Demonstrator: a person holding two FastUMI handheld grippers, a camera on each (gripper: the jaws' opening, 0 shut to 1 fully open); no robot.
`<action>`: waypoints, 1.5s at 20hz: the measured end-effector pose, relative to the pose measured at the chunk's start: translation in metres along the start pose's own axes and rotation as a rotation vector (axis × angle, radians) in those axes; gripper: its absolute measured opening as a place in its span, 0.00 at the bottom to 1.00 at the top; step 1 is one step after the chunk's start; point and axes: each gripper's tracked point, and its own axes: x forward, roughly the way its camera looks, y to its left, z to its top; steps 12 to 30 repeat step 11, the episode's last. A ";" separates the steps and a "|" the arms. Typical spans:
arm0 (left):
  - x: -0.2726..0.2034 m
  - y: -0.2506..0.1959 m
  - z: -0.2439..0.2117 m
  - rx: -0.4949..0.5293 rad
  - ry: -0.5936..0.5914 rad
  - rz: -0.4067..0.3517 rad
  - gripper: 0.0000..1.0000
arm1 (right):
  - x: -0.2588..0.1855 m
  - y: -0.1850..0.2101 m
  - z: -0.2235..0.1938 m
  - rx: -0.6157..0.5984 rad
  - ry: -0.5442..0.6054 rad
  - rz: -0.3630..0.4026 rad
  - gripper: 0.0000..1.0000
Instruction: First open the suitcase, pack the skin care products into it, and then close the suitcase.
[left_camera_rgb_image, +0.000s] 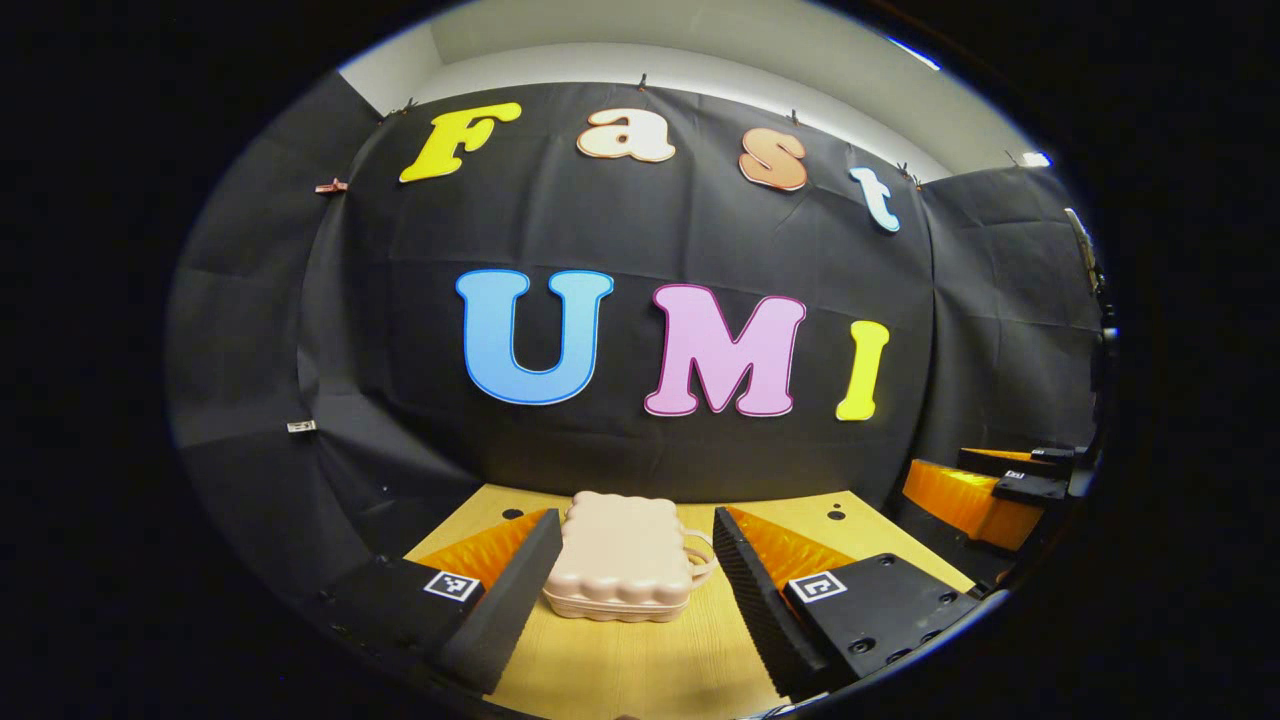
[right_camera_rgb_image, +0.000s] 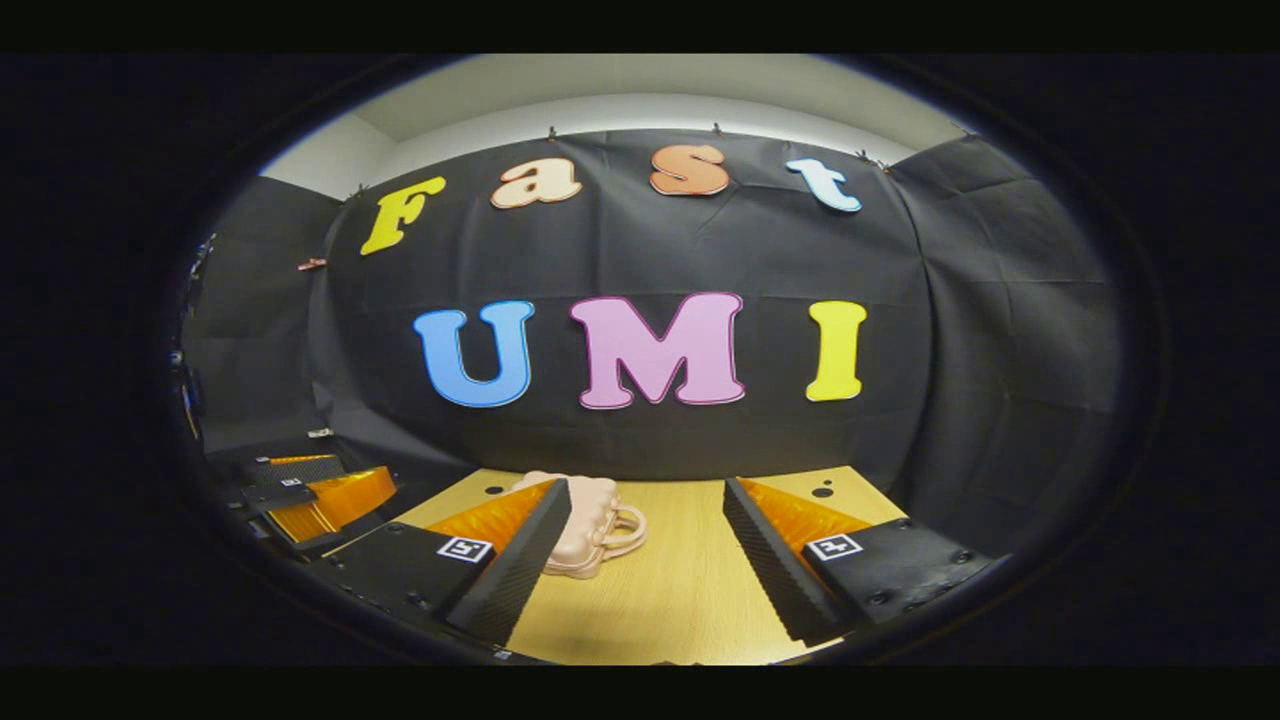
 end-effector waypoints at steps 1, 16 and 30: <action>0.002 0.003 -0.002 -0.001 0.002 0.001 0.96 | 0.001 0.000 0.001 -0.002 -0.002 -0.004 0.98; 0.004 0.015 -0.008 -0.047 0.019 0.007 0.96 | -0.002 0.006 -0.004 -0.016 0.010 0.003 0.98; 0.004 0.015 -0.008 -0.047 0.019 0.007 0.96 | -0.002 0.006 -0.004 -0.016 0.010 0.003 0.98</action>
